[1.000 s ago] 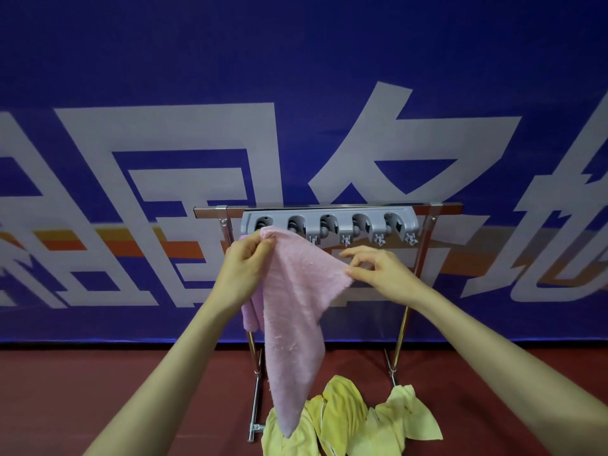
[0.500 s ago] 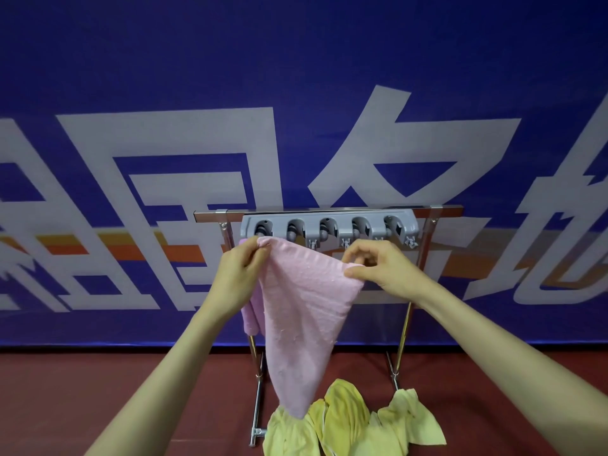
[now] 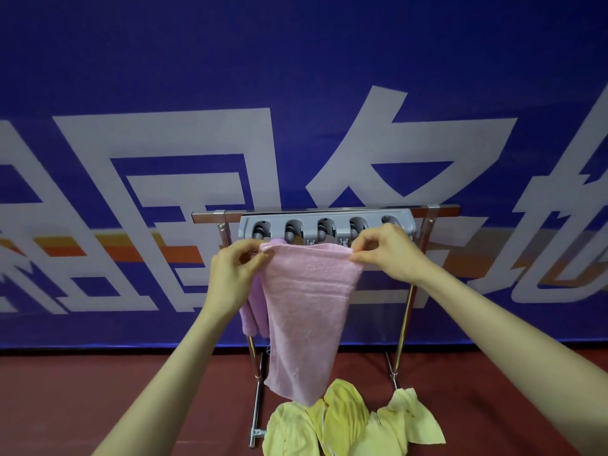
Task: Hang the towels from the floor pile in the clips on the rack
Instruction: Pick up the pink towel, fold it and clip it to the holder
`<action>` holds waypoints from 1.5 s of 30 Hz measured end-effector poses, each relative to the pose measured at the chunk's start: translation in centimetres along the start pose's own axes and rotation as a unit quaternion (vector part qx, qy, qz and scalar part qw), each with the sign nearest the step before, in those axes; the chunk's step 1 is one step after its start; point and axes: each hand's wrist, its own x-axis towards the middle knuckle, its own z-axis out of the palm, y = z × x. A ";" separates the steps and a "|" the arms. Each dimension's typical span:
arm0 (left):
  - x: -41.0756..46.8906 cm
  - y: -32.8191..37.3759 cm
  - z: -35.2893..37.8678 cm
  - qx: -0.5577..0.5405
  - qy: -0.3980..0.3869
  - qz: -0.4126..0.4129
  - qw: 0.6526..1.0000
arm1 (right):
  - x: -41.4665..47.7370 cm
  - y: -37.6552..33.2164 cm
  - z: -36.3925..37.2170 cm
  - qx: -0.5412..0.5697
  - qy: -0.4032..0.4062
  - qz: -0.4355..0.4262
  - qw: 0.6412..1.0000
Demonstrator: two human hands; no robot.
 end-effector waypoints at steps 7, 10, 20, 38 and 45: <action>-0.4 0.4 0.0 -0.040 0.018 -0.003 0.999 | 0.3 0.0 0.2 0.013 0.009 0.011 1.000; -0.2 0.3 0.1 -0.041 0.024 -0.015 0.999 | 0.3 -0.2 0.0 0.026 -0.029 0.007 0.999; -0.2 0.7 0.6 -0.075 0.027 -0.020 0.997 | -0.1 -2.6 -0.5 -0.041 -0.197 -0.004 0.980; -0.4 2.4 0.1 -0.066 0.030 0.024 0.997 | -0.9 -2.9 0.0 -0.042 -0.095 -0.046 0.994; -0.3 2.5 0.1 -0.074 0.036 0.010 0.997 | -0.9 -3.2 0.1 0.006 -0.098 -0.040 0.994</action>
